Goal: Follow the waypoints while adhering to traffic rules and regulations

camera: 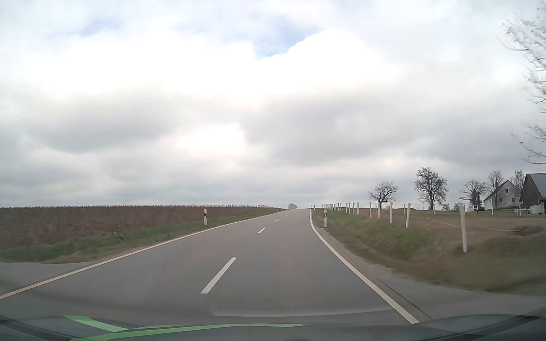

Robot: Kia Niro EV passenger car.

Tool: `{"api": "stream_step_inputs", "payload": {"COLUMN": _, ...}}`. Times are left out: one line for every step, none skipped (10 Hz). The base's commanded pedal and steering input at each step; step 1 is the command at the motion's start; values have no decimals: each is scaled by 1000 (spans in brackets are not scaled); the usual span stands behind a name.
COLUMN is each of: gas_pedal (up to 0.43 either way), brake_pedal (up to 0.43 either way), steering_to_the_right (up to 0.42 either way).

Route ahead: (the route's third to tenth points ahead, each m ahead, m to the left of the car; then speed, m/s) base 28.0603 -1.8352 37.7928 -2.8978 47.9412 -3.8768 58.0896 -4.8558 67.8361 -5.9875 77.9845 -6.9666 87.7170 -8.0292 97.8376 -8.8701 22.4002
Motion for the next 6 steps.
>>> {"api": "stream_step_inputs", "payload": {"gas_pedal": 339, "brake_pedal": 0, "steering_to_the_right": 19}}
{"api": "stream_step_inputs", "payload": {"gas_pedal": 339, "brake_pedal": 0, "steering_to_the_right": 19}}
{"api": "stream_step_inputs", "payload": {"gas_pedal": 339, "brake_pedal": 0, "steering_to_the_right": 20}}
{"api": "stream_step_inputs", "payload": {"gas_pedal": 339, "brake_pedal": 0, "steering_to_the_right": 20}}
{"api": "stream_step_inputs", "payload": {"gas_pedal": 339, "brake_pedal": 0, "steering_to_the_right": 20}}
{"api": "stream_step_inputs", "payload": {"gas_pedal": 339, "brake_pedal": 0, "steering_to_the_right": 19}}
